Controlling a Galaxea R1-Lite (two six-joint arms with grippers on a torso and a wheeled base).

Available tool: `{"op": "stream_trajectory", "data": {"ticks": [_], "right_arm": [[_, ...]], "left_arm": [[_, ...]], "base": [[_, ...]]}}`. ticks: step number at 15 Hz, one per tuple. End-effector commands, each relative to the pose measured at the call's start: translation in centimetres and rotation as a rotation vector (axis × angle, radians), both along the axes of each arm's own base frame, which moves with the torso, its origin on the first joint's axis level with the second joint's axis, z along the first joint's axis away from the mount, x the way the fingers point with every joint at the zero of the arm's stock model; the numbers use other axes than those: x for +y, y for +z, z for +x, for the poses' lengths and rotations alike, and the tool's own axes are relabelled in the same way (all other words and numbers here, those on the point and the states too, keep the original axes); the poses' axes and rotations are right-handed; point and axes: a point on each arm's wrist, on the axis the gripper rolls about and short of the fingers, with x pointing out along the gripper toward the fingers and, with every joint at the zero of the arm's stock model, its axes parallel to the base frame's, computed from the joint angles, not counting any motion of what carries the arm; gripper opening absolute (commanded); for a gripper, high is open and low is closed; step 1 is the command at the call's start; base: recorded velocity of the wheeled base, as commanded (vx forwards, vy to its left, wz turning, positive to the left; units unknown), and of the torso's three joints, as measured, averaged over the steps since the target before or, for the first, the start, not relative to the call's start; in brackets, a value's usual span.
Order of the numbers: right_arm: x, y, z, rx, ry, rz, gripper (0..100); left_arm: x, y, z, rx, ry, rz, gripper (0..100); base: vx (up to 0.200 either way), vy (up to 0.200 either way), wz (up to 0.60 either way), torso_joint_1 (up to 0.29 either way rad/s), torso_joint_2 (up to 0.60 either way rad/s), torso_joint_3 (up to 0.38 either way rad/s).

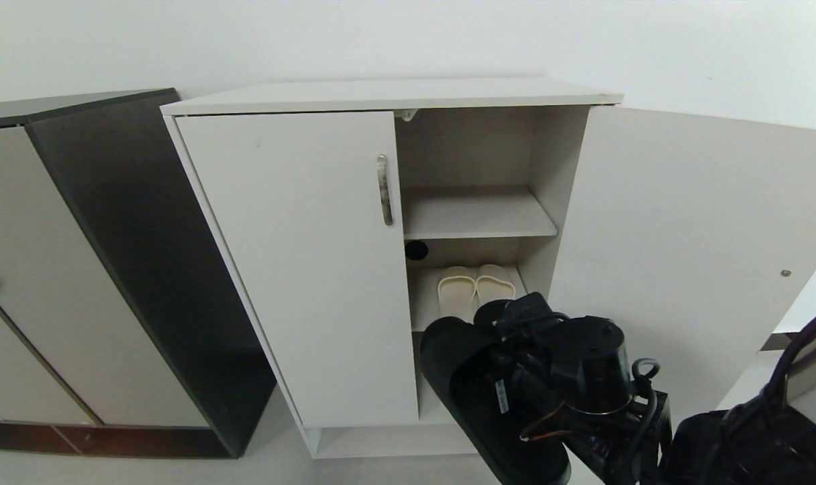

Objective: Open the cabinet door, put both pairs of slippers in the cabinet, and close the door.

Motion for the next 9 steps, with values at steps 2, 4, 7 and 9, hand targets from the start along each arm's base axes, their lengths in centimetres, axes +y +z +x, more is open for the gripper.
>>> {"op": "stream_trajectory", "data": {"ticks": [2, 4, 7, 9], "right_arm": [[2.1, 2.8, -0.1, 0.034, -0.093, -0.006, 0], [3.9, 5.7, -0.3, 0.038, -0.198, 0.049, 0], [5.1, 9.4, 0.0, 0.003, -0.306, 0.119, 0], [4.9, 10.5, 0.8, -0.027, -0.335, 0.134, 0]], "left_arm": [[0.0, 0.0, 0.0, 0.001, -0.001, 0.001, 0], [0.0, 0.0, 0.0, 0.003, -0.001, 0.001, 0], [0.0, 0.0, 0.0, 0.003, -0.001, 0.001, 0], [0.0, 0.0, 0.0, 0.003, -0.001, 0.001, 0]], "base": [[0.0, 0.0, 0.0, 0.0, 0.0, 0.0], [0.0, 0.0, 0.0, 0.0, 0.0, 0.0], [0.0, 0.0, 0.0, 0.0, 0.0, 0.0], [0.0, 0.0, 0.0, 0.0, 0.0, 0.0]]}}
